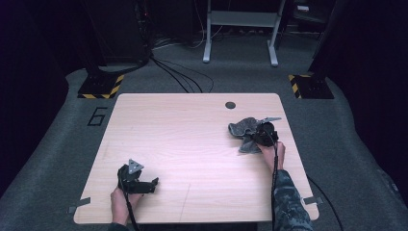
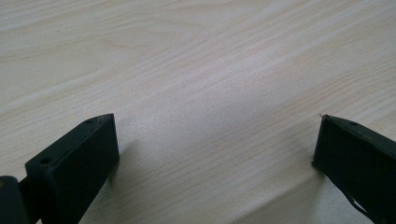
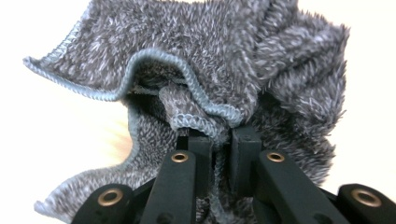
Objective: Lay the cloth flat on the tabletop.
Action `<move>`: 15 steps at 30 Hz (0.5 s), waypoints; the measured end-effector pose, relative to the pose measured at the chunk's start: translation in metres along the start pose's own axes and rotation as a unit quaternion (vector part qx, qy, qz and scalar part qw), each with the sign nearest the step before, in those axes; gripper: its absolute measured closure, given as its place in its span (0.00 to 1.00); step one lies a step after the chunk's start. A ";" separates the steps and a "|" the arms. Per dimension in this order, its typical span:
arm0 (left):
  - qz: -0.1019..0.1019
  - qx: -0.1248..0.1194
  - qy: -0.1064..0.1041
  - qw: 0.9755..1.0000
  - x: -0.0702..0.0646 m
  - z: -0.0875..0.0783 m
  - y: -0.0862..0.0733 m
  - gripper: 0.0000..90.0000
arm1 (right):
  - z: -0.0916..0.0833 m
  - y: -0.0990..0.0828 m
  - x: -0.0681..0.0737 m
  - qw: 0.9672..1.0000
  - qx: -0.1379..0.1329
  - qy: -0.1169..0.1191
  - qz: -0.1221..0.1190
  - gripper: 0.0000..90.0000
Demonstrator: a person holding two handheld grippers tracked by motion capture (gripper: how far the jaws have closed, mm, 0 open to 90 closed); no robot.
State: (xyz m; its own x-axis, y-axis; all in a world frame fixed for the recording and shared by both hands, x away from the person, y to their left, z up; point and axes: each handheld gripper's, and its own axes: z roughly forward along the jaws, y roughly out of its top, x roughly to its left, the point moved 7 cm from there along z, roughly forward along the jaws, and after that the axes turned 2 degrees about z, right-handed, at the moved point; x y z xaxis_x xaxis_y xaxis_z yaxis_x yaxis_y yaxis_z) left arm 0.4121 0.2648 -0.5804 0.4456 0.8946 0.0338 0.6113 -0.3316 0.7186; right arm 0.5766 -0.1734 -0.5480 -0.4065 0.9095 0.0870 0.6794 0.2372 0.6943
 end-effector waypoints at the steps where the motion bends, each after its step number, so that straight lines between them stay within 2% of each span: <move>1: 0.000 0.000 0.000 1.000 0.000 0.000 0.000 0.00 | 0.000 0.000 0.000 1.000 0.000 0.000 0.000 0.91; 3: 0.000 0.001 0.000 1.000 0.000 0.000 0.000 0.00 | -0.011 0.004 0.009 1.000 -0.014 0.014 -0.016 0.91; 6: 0.000 0.001 0.000 1.000 0.000 0.000 0.000 0.00 | -0.020 0.008 0.017 0.999 -0.023 0.020 -0.020 0.91; 7: 0.000 0.001 0.000 1.000 0.000 0.000 0.000 0.00 | -0.030 0.011 0.026 0.999 -0.033 0.028 -0.028 0.91; 11: 0.000 0.000 0.000 1.000 0.000 0.000 0.000 0.00 | -0.042 0.015 0.036 0.998 -0.042 0.035 -0.038 0.91; 15: 0.000 0.000 0.000 1.000 0.000 0.000 0.000 0.00 | -0.060 0.017 0.055 0.996 -0.054 0.051 -0.050 0.91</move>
State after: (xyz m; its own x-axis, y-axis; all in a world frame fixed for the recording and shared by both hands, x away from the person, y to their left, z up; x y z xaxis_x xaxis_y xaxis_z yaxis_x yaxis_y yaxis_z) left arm 0.4121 0.2649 -0.5804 0.4457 0.8945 0.0343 0.6115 -0.3322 0.7181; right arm 0.5294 -0.1401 -0.4884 -0.5327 0.8424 0.0820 0.5652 0.2820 0.7752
